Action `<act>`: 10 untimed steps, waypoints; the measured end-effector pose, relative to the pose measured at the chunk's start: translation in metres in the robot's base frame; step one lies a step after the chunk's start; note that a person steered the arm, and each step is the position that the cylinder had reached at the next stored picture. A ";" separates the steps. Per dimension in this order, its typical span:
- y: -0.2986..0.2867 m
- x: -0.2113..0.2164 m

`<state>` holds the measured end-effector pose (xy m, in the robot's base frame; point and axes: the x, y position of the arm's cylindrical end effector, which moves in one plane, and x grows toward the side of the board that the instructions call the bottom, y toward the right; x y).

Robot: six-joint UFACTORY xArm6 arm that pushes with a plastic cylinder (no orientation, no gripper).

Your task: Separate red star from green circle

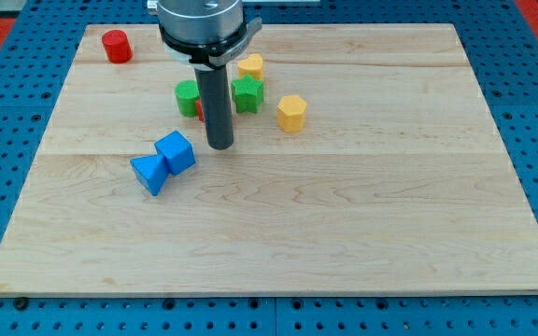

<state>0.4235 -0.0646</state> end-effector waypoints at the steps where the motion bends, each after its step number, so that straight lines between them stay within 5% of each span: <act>1: -0.001 -0.031; 3: -0.004 -0.088; 4: -0.057 -0.105; 7: -0.112 -0.126; 10: -0.062 -0.165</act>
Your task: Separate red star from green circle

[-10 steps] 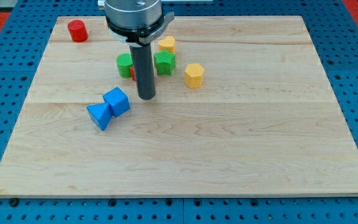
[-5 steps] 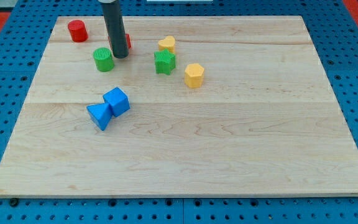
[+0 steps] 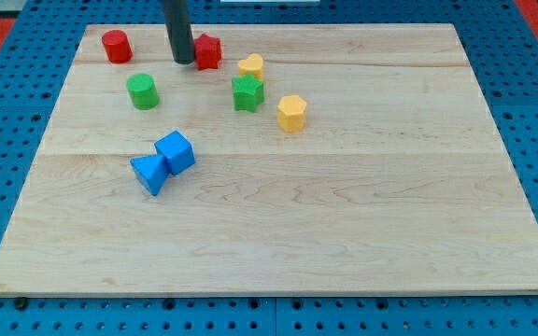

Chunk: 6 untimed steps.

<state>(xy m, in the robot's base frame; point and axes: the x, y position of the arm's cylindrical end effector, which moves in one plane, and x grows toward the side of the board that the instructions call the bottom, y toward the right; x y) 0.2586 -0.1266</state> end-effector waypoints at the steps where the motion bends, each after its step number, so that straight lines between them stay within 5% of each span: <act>1: -0.034 -0.003; 4: -0.020 0.014; 6: 0.051 0.000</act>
